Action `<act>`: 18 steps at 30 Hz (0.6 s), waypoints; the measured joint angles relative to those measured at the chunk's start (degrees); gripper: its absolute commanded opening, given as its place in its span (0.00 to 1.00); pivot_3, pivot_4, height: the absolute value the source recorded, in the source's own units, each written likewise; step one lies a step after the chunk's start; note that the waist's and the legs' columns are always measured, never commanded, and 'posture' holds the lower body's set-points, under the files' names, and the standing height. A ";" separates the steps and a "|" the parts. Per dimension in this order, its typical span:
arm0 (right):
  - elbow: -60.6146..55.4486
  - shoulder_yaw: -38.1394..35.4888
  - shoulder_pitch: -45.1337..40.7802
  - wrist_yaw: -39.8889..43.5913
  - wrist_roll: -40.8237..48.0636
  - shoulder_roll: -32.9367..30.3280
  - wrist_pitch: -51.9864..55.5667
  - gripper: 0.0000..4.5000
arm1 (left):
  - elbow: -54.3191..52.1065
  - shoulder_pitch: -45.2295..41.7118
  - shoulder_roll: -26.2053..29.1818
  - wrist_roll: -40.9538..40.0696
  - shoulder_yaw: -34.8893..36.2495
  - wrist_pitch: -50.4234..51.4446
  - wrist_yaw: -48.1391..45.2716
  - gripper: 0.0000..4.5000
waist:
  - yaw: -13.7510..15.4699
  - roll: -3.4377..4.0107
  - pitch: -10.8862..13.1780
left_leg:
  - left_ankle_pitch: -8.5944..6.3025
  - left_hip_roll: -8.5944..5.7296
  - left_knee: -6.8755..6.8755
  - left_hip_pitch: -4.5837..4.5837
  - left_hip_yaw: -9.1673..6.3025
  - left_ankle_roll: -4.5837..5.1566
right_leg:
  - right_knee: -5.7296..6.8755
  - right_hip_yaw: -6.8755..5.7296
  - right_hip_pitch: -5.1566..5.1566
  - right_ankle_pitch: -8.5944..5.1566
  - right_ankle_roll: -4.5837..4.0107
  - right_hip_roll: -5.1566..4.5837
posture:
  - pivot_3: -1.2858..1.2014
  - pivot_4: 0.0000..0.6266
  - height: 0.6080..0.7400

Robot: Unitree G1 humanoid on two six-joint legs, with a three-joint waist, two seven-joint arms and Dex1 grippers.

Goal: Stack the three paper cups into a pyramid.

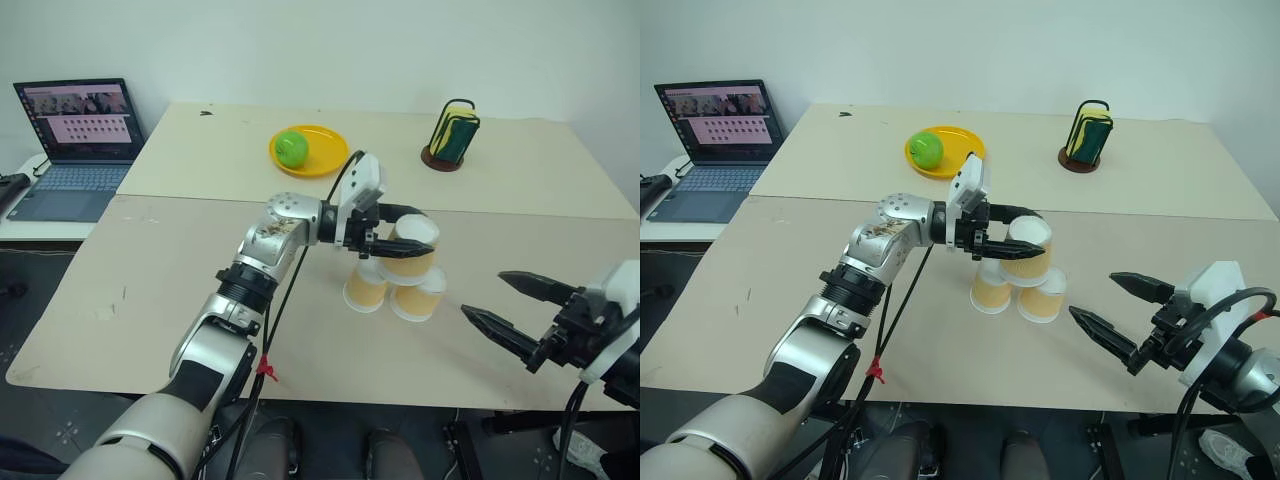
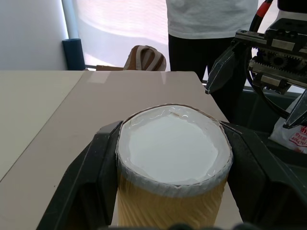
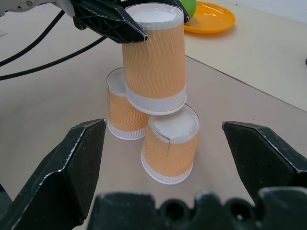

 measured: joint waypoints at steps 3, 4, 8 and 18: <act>0.00 0.00 -0.01 0.00 -0.02 0.00 -0.42 1.00 | 0.02 0.83 0.00 0.68 -0.46 0.01 -0.13 0.99 | -0.02 0.00 0.00 | 0.00 0.00 0.00 -0.01 0.00 0.00 | 0.00 0.00 -0.01 0.00 0.00 0.00 | 0.52 0.24 0.90; 0.01 0.01 -0.02 0.00 -0.02 0.00 -0.57 1.00 | 0.02 0.87 0.00 0.80 -0.61 0.01 -0.15 0.99 | -0.01 0.00 0.00 | 0.00 0.00 0.00 -0.01 0.00 0.00 | 0.00 0.00 -0.01 0.00 0.00 0.00 | 0.52 0.24 0.90; 0.03 0.04 -0.16 0.00 -0.14 0.00 -0.90 1.00 | 0.02 0.87 0.08 0.85 -0.57 0.04 -0.19 0.99 | -0.01 0.00 0.00 | 0.00 0.00 0.01 -0.01 0.00 0.00 | 0.00 0.00 -0.01 0.00 0.00 0.00 | 0.52 0.24 0.90; 0.80 0.91 -1.13 0.21 -0.52 -0.01 -0.99 1.00 | -0.21 0.87 1.28 0.79 -0.38 0.54 -0.29 0.99 | -0.01 0.00 0.00 | 0.00 0.00 0.01 -0.01 0.00 0.00 | 0.01 0.00 -0.01 0.00 0.00 0.00 | 0.52 0.24 0.90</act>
